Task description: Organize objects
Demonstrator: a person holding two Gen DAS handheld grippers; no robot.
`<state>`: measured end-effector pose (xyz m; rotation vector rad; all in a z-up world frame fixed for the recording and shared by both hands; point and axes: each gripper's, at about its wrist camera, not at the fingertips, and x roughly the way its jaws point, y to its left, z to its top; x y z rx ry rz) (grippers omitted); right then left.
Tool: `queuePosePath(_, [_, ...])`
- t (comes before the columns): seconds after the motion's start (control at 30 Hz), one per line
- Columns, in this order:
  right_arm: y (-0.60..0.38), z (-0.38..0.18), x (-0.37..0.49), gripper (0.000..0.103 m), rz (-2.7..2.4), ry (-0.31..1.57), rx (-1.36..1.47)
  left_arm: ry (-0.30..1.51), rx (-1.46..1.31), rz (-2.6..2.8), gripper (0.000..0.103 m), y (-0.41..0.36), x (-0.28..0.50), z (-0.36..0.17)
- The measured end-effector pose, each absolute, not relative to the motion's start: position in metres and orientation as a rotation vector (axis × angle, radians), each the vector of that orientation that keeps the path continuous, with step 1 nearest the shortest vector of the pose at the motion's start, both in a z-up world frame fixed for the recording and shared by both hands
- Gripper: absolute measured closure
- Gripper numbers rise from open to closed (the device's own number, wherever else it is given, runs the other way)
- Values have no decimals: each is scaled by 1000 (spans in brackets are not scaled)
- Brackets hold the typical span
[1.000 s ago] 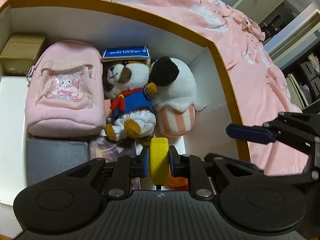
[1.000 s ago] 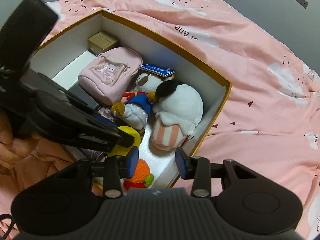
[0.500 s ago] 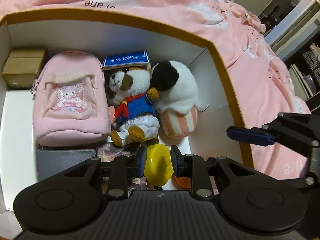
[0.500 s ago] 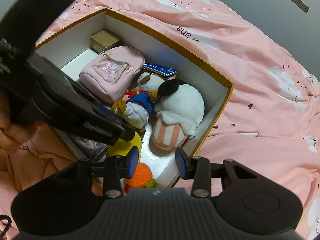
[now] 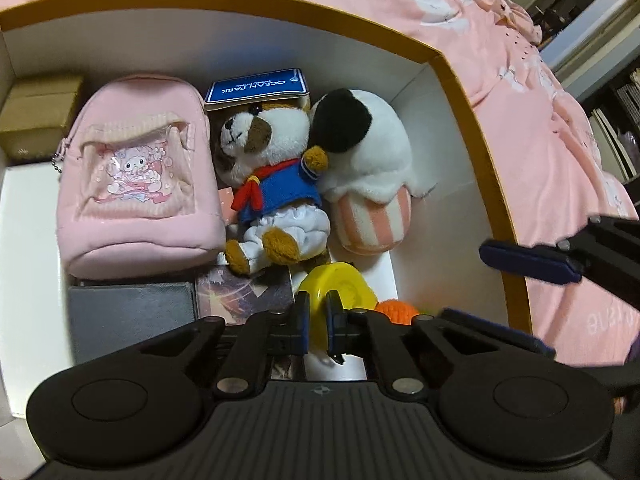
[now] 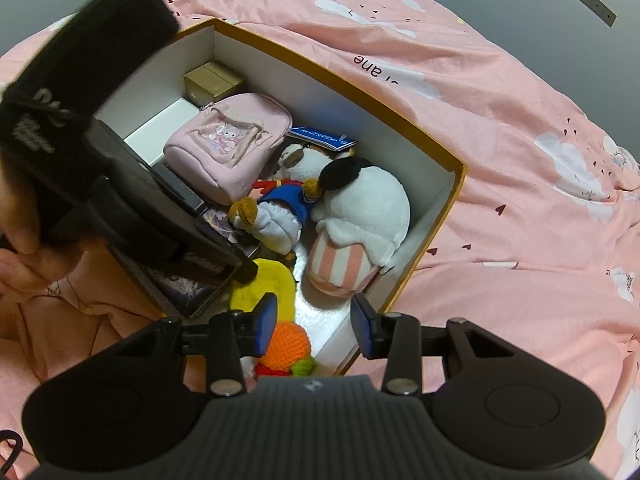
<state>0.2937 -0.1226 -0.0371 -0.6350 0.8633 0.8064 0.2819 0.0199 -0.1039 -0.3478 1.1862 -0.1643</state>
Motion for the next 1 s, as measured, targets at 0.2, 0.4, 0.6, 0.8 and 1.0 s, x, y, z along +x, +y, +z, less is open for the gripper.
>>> queuePosePath(0.2, [-122, -38, 292, 61, 806, 866, -637, 1190, -387, -173, 95, 22, 287, -105])
queuePosePath(0.4, [-123, -35, 287, 61, 811, 860, -630, 1078, -306, -169, 95, 17, 268, -76])
queuePosePath(0.6, [-125, -21, 273, 56, 812, 820, -607, 902, -192, -142, 94, 5, 235, -37])
queuePosePath(0.8, [-136, 3, 257, 45, 808, 755, -491, 694, -126, -93, 78, -1, 201, 3])
queuePosePath(1.0, [-147, 18, 235, 41, 757, 679, -336, 556, -127, -56, 60, 1, 173, 16])
